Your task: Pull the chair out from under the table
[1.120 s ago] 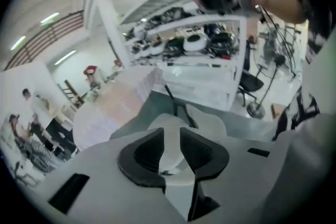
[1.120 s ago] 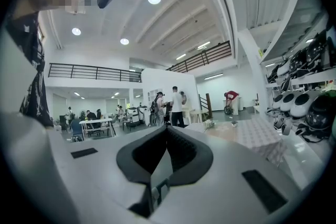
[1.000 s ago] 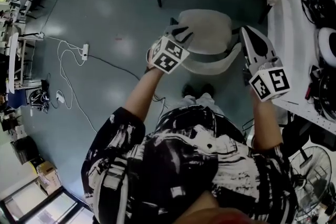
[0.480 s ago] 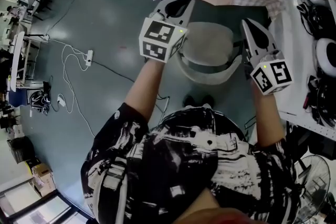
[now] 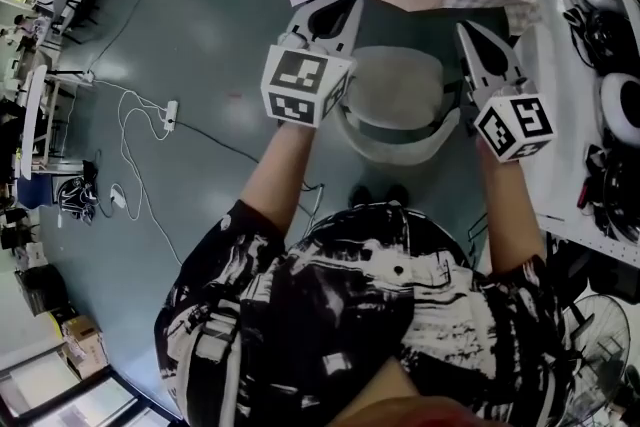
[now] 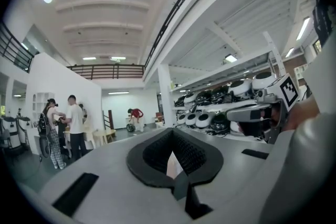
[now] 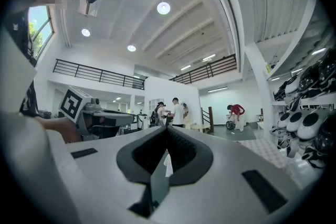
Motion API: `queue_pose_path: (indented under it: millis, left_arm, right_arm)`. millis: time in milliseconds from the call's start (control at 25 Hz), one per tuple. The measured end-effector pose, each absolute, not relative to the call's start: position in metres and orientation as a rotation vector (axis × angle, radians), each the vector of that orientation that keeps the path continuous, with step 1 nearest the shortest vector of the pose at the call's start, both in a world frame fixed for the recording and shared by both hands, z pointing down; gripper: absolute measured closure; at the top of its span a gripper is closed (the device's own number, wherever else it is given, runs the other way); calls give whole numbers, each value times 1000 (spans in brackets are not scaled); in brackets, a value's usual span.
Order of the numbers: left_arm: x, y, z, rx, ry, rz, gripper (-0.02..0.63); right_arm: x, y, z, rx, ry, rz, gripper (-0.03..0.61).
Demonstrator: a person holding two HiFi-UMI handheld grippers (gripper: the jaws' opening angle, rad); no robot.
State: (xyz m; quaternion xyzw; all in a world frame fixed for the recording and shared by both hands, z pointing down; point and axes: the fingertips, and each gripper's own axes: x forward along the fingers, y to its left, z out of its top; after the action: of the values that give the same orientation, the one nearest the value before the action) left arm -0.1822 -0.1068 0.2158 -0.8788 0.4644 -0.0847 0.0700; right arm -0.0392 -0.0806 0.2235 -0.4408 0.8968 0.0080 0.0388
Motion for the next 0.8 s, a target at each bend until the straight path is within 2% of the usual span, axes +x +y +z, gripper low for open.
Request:
queue_pose_path:
  millis: [800]
  left_arm:
    - [-187,-109,222,-2677,1394,-237,614]
  right_arm:
    - [-44,-93,224,-1423,2745,27,580]
